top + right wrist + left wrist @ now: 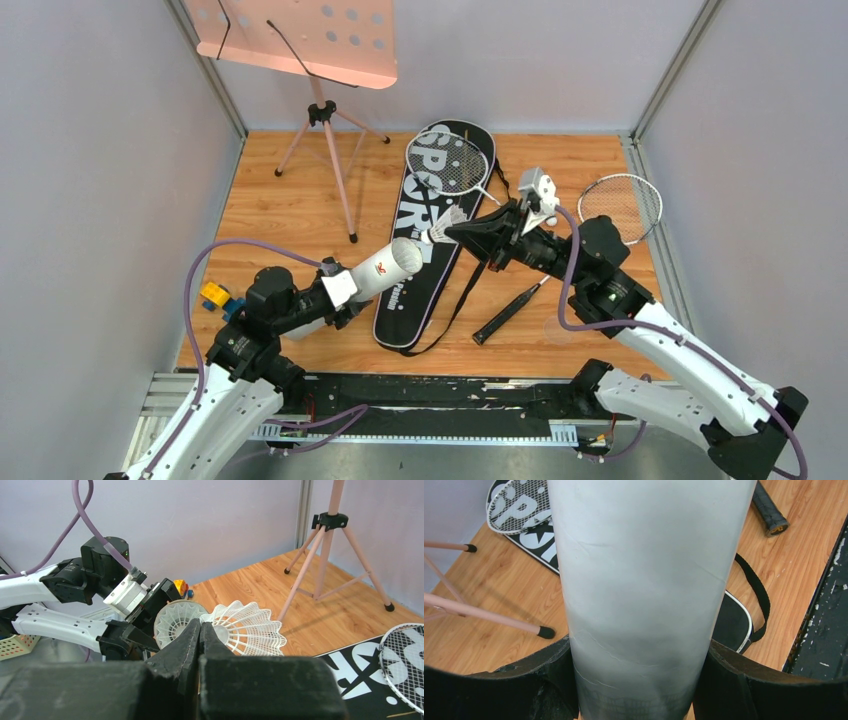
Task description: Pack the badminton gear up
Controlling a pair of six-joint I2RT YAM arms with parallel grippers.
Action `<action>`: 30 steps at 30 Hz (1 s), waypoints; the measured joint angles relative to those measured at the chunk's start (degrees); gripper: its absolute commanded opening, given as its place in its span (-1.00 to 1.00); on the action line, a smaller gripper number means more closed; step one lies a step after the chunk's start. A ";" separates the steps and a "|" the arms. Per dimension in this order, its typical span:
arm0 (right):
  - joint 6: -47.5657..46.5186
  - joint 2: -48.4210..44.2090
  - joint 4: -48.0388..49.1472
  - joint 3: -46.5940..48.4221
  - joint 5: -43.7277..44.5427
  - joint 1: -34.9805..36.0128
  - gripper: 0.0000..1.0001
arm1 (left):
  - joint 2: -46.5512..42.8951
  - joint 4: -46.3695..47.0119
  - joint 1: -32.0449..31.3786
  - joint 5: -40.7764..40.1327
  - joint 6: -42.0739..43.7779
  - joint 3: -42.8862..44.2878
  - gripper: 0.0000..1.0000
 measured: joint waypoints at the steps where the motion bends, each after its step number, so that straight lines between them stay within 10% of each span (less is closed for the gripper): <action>1: -0.02 0.48 0.17 0.00 0.37 0.70 -1.00 | 0.00 0.00 0.00 0.00 0.00 0.00 0.25; 13: 0.02 8.22 1.92 0.04 2.03 7.98 -0.93 | 0.00 0.00 0.00 -0.02 0.00 0.00 0.25; 22: 1.53 12.17 0.02 2.32 3.48 9.20 -0.08 | -0.11 -0.04 0.00 -0.39 0.00 0.00 0.25; 30: 3.10 8.11 -3.87 3.30 7.56 9.20 0.27 | -0.17 -0.02 0.00 -0.39 0.00 0.00 0.25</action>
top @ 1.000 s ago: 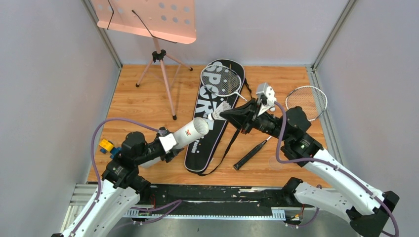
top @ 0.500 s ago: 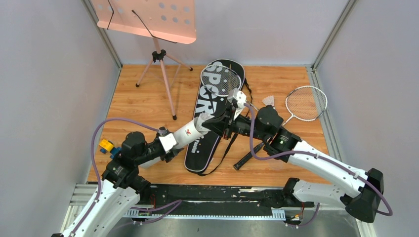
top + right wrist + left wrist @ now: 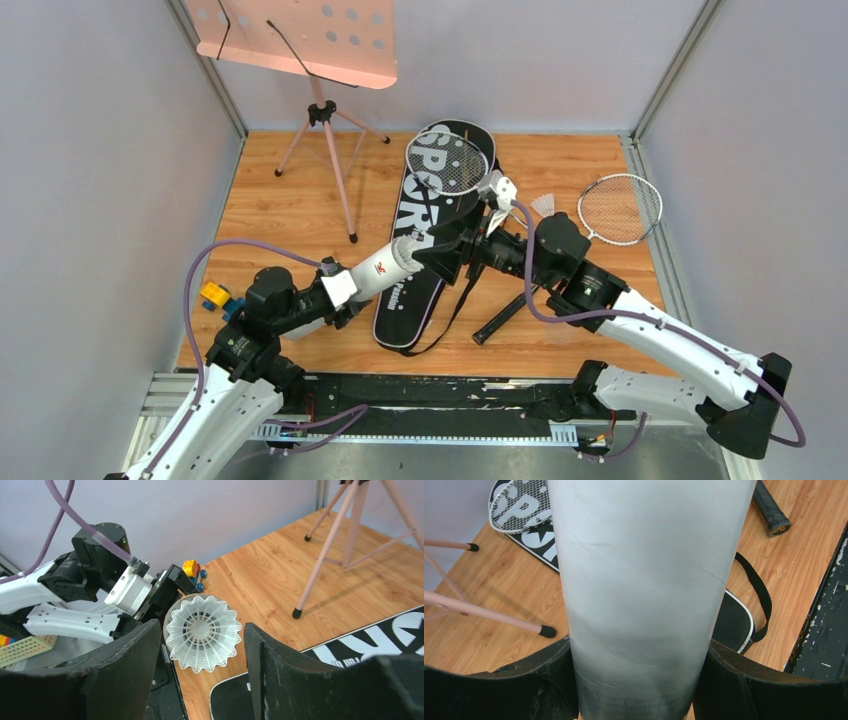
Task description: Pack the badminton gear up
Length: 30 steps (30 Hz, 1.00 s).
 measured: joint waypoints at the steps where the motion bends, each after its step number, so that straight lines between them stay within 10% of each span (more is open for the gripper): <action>1: 0.04 -0.48 -0.35 0.15 0.85 0.00 0.28 | 0.00 0.00 0.00 -0.02 0.00 0.00 0.25; 30: 0.83 17.05 -12.79 10.25 -1.51 -2.97 0.30 | -0.42 -0.83 0.00 -0.15 0.02 -0.20 0.24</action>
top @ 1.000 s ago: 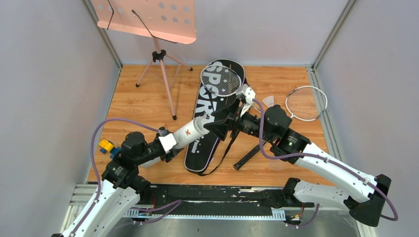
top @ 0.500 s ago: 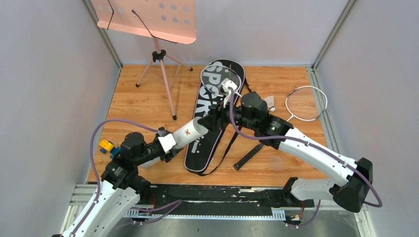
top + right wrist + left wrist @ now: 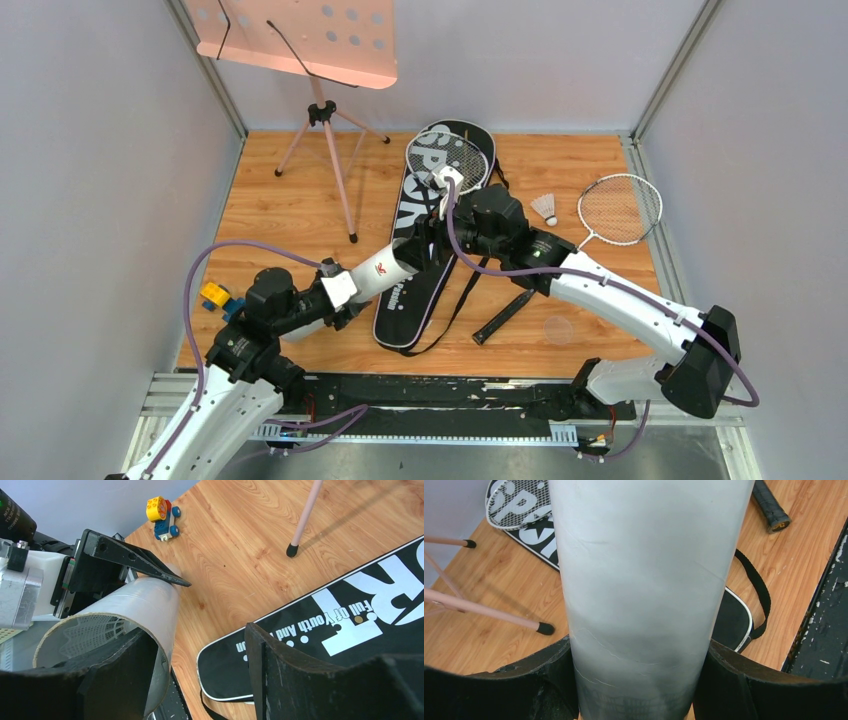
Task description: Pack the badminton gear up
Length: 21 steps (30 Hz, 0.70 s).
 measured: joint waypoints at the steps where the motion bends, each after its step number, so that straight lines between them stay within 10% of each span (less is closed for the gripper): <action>1: 0.00 -0.02 0.02 0.00 -0.13 0.00 0.33 | 0.00 0.02 0.00 0.02 0.02 0.00 0.24; 21: 1.64 -15.26 -0.04 -6.82 13.25 -13.77 0.46 | 0.02 0.07 0.00 0.24 0.07 0.00 0.24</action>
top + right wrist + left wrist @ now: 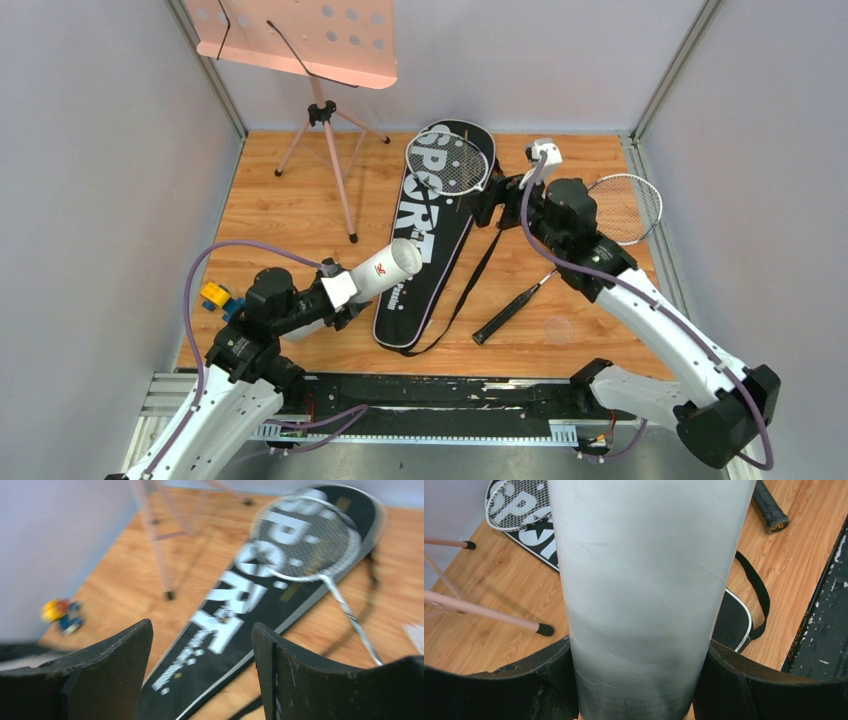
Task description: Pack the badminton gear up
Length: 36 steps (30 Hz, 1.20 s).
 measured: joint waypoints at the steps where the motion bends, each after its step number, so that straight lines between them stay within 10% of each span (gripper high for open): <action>1: 1.09 1.20 -0.02 -0.55 1.66 -2.56 0.46 | 0.00 0.00 0.00 -0.02 0.00 0.00 0.24; 16: 25.62 36.44 -16.28 15.78 29.07 -19.69 0.33 | -0.02 0.02 0.00 0.00 0.00 0.00 0.24; 36: 40.57 57.94 -36.57 36.30 34.38 -25.51 0.20 | -0.31 0.35 0.00 0.59 0.00 0.00 0.23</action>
